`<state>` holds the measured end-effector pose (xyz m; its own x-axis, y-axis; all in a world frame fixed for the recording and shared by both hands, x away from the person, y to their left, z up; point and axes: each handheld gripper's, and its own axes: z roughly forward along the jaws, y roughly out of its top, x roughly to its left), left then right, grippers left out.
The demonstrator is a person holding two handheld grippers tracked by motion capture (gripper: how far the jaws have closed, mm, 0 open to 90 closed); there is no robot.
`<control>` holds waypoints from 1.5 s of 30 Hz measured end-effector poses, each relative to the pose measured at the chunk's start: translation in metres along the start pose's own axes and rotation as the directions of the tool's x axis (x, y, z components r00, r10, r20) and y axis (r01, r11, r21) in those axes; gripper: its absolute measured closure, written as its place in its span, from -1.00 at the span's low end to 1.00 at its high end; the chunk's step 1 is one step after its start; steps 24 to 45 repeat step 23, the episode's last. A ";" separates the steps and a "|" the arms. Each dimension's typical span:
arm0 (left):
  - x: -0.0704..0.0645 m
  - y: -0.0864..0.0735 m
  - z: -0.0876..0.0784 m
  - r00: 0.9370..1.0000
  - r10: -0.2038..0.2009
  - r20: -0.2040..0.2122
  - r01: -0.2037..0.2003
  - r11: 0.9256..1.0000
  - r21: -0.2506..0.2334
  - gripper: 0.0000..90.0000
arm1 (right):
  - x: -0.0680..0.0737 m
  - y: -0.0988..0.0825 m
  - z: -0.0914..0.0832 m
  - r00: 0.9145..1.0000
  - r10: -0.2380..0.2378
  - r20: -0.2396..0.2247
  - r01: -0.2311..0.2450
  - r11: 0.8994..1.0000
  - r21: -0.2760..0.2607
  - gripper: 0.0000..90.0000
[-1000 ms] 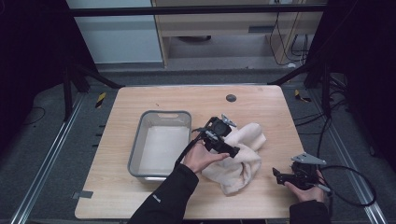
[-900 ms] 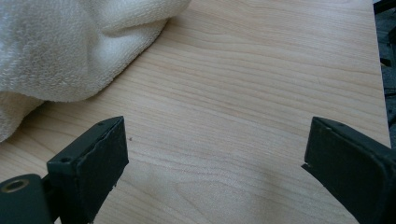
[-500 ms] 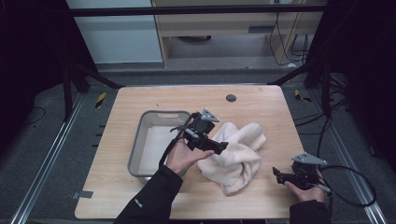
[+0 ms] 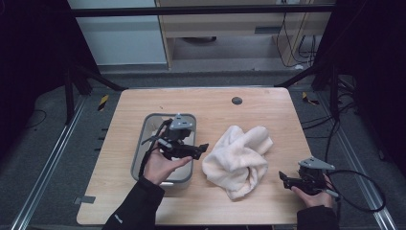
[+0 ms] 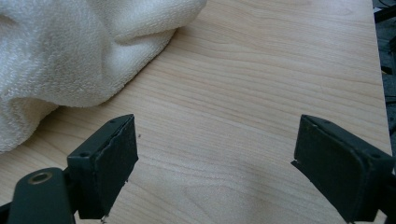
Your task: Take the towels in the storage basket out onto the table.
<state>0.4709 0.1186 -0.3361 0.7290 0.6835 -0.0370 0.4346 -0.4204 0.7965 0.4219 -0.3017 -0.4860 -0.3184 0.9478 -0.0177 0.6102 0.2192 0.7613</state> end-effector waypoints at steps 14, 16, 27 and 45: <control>0.053 -0.057 -0.058 0.983 -0.134 -0.125 0.119 0.986 -0.117 -0.50 | 0.001 -0.001 0.000 1.000 -0.002 -0.002 0.002 1.000 -0.001 -0.64; 0.061 -0.066 -0.065 0.977 -0.156 -0.146 0.137 0.982 -0.133 -0.50 | 0.001 -0.001 0.000 1.000 0.000 -0.001 0.000 1.000 0.000 -0.65; 0.085 -0.099 -0.083 0.953 -0.222 -0.204 0.187 0.966 -0.176 -0.51 | 0.000 -0.001 0.001 1.000 0.008 0.002 -0.008 1.000 0.007 -0.73; 0.085 -0.099 -0.083 0.953 -0.222 -0.204 0.187 0.966 -0.176 -0.51 | 0.000 -0.001 0.001 1.000 0.008 0.002 -0.008 1.000 0.007 -0.73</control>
